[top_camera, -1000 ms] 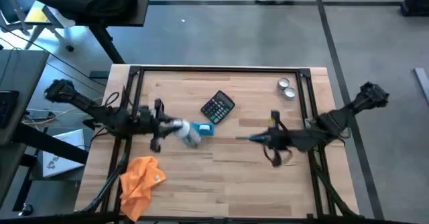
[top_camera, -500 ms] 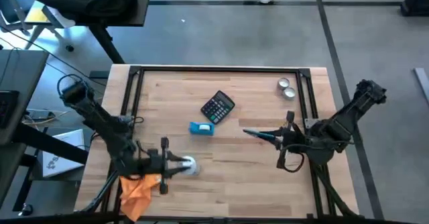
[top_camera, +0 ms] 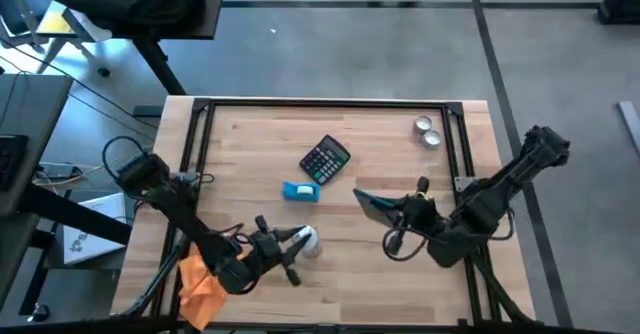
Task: Apply microfiber cloth
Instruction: Spray the cellphone using the white spray bottle
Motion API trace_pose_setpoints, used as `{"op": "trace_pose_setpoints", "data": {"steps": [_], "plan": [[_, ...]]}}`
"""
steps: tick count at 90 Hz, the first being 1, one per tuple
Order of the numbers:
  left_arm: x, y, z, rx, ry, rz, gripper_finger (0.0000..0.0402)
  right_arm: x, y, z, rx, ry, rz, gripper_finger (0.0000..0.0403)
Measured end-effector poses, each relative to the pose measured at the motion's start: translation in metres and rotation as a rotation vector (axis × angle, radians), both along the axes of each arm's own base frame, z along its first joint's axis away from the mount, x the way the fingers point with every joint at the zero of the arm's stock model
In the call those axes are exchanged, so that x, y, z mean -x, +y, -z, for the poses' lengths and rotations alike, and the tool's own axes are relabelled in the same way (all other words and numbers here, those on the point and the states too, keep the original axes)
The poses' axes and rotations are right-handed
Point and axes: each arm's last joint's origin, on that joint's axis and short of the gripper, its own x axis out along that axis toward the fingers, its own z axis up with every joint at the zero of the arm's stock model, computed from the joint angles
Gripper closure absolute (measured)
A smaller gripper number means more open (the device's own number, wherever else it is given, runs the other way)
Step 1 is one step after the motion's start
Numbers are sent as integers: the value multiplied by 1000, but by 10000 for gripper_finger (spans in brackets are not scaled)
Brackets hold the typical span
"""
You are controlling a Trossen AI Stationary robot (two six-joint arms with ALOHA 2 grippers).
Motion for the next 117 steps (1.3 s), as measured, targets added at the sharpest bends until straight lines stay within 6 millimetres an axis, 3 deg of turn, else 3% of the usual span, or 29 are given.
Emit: {"op": "trace_pose_setpoints", "data": {"steps": [21, 42, 96, 117], "plan": [[-2, -2, 5, 0, 11, 48, 327, -7, 5, 11, 22, -14, 64, 403], [-6, 4, 5, -48, 43, -14, 328, -17, 6, 21, 35, 6, 84, 403], [-14, 13, 20, -45, 128, 86, 327, -24, -4, 23, 55, 61, 76, 403], [-13, 13, 21, -56, 143, 94, 284, -24, -4, 24, 54, 69, 67, 403]]}}
